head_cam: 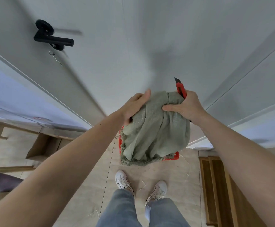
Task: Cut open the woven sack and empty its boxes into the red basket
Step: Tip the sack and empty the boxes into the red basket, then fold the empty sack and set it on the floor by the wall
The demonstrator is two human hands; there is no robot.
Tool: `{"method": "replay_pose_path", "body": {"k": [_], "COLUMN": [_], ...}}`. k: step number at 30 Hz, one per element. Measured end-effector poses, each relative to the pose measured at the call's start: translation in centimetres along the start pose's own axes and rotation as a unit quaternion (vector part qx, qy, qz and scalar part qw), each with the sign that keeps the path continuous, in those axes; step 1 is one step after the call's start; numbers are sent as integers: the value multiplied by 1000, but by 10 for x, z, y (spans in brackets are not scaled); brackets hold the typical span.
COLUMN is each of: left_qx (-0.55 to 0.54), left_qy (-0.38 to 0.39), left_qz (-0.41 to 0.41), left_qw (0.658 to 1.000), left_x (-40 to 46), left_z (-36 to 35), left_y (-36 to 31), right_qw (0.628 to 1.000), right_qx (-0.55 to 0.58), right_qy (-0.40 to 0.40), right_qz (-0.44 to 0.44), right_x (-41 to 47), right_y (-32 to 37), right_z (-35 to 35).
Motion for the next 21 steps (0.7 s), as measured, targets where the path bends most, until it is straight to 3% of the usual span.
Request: {"method": "replay_pose_path", "body": {"k": [3,6,12,15,21], "left_qx": [-15,26,-80,-74,-138], "left_qy": [65,123,86,53,-72], "left_qz": [-119,-186,-239,-252,-222], "left_qw": [991,975,964,963,963], "left_x": [-11,-24,-26,-26,-19], "left_z": [1,-11,-1,3,20], "left_y": [-15,-20,-26,-33,-43], "right_qw": [999,996,985,978,992], "right_qx": [28,54,122,151,109], "right_qy": [11,36,45,49,24], "right_qz": [-30,-57,-115,-135,-58], "right_x": [2,4,7,7,2], "right_y": [-2,-1,2,2,3], "right_z": [5,4,3,5,18]}}
Point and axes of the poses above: each hand's wrist, its own x-axis towards the middle knuckle, its own z-axis out of the back of the hand, y = z × x, the point moved 9 cm from there along x, towards the middle knuckle, and after that the axes turned 15 degrees about -x, right-handed, at the moved point
